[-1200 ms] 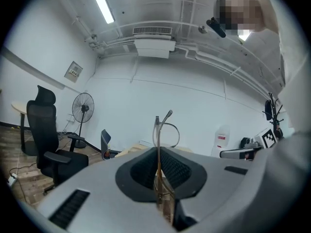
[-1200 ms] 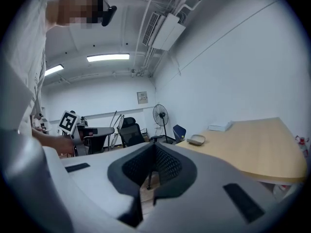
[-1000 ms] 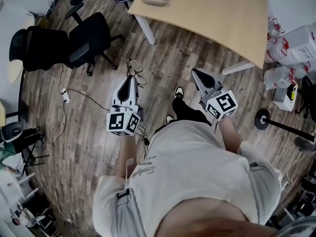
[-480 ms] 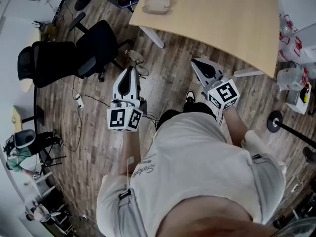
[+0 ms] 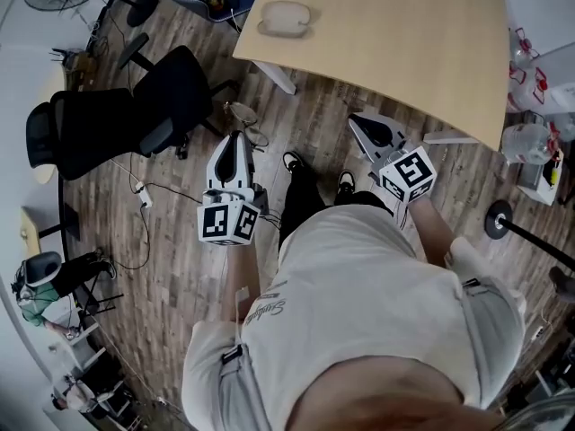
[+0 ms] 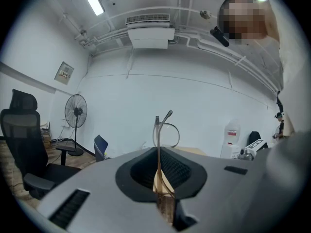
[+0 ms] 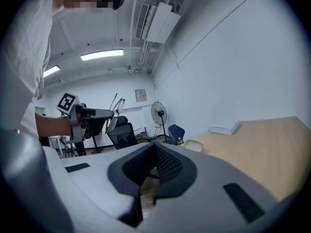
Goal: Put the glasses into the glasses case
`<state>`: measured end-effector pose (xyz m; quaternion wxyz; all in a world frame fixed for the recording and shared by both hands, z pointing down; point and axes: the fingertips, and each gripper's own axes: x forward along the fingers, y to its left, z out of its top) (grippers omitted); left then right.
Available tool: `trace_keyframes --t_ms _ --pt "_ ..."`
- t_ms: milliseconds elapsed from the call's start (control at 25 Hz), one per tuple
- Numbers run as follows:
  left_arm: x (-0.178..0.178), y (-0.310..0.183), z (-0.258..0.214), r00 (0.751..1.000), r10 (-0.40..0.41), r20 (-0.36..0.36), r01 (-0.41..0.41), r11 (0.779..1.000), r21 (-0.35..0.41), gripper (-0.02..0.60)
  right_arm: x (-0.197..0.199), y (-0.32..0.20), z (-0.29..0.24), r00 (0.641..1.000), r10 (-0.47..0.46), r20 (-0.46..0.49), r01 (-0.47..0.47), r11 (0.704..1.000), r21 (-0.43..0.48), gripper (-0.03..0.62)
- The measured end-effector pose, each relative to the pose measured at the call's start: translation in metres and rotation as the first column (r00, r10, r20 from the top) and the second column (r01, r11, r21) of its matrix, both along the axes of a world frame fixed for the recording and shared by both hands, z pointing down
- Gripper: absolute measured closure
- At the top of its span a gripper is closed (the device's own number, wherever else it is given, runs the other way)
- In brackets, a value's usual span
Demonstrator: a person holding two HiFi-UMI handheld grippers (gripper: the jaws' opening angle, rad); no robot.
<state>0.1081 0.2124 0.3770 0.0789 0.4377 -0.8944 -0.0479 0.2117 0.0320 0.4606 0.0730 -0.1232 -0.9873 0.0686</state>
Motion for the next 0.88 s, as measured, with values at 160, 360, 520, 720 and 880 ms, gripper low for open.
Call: trace_keyframes --t_ms 160,360,520,720,880 --pt "-0.041 -0.005 0.009 1.0 0.01 -0.019 -0.01 1.0 0.005 0.555 -0.03 -0.004 0.003 0.999 0.021 -0.026 -0.021 1.0 0.003 0.6" --pt "-0.101 -0.008 0.0 1.0 0.031 0.003 -0.031 0.999 0.016 0.555 -0.081 -0.001 -0.012 0.999 0.035 -0.014 -0.035 0.999 0.012 0.6" --pt "-0.149 -0.008 -0.012 0.999 0.046 0.019 -0.047 0.998 0.033 0.555 -0.124 -0.002 -0.021 0.998 0.067 -0.005 -0.067 0.998 0.01 0.6" --pt "-0.202 0.009 -0.017 0.997 0.069 0.023 -0.07 0.997 0.041 0.555 -0.17 0.007 -0.03 0.993 0.118 0.011 -0.118 0.993 0.007 0.6" --pt "-0.241 0.021 -0.013 0.997 0.083 -0.001 -0.082 0.994 0.065 0.555 -0.203 0.015 -0.034 0.988 0.153 0.009 -0.154 0.988 0.022 0.6"
